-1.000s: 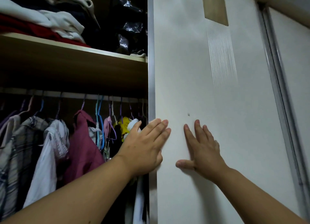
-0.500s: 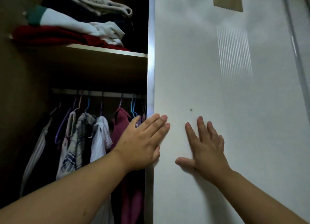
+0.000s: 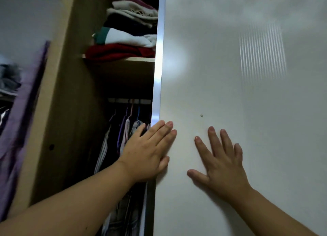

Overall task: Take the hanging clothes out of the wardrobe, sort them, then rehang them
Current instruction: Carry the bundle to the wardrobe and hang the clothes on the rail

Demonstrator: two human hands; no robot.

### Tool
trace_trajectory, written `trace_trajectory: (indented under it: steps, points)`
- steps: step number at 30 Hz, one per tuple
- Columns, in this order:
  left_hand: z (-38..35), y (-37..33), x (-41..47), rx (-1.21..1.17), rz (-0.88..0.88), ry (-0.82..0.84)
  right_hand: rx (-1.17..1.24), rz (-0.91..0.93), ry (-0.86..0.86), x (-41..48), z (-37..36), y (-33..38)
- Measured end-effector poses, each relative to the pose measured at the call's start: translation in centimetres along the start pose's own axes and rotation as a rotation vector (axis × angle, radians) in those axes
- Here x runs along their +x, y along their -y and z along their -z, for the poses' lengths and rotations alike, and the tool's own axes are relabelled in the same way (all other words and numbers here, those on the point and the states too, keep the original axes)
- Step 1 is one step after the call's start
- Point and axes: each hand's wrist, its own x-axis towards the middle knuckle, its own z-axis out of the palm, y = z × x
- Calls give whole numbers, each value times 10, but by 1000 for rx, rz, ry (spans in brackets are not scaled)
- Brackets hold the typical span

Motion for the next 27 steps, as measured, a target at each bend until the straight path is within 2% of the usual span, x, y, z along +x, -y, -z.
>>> trace_trajectory:
  steps: [13, 27]
  points:
    - [7, 59, -63, 152, 201, 119, 113, 165, -44, 17, -8, 85]
    - [15, 109, -110, 219, 324, 213, 163, 206, -84, 39, -17, 170]
